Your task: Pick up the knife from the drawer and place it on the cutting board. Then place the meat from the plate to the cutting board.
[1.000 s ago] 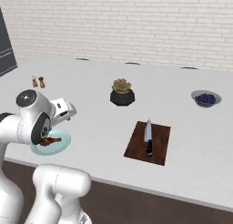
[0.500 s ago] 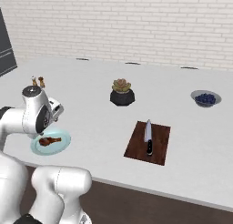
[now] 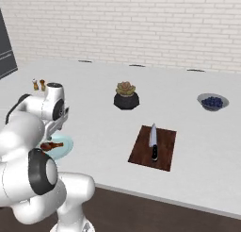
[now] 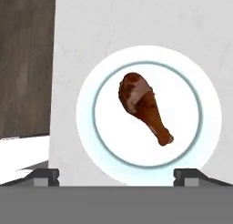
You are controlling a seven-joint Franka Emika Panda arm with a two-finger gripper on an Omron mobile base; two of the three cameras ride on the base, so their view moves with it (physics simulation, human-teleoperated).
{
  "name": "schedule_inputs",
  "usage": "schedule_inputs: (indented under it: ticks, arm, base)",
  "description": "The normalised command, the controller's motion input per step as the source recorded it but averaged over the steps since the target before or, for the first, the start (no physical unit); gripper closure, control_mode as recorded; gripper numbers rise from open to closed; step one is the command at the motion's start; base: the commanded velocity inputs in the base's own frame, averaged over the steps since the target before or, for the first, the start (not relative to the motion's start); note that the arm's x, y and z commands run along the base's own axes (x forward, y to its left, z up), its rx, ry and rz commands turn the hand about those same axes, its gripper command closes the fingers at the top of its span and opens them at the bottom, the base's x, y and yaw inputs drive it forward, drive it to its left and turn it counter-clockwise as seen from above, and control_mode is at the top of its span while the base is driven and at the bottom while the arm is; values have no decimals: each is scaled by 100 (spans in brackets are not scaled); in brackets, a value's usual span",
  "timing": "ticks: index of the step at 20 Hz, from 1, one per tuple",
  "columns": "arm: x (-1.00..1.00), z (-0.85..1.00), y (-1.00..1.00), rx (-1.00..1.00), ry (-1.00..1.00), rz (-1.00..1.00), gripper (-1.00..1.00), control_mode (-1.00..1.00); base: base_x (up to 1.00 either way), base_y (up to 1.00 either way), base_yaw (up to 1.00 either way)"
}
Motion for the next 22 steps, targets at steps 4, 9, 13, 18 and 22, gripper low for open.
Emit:
schedule_inputs:
  ticks: [4, 9, 13, 18, 22]
  arm:
    - [1, -29, 24, 2, 2, 26, -100, -100]
    - [0, -59, 14, 19, 0, 34, -100, -100]
    - [1, -51, 21, 9, 0, 35, -100, -100]
    - [0, -1, 34, 0, -4, 19, -100, -100]
    - [0, -10, 31, 0, -8, 17, -100, -100]
  base:
    - [0, 0, 0]
    - [0, 0, 0]
    - [0, 0, 0]
    - [0, 0, 0]
    - [0, 0, 0]
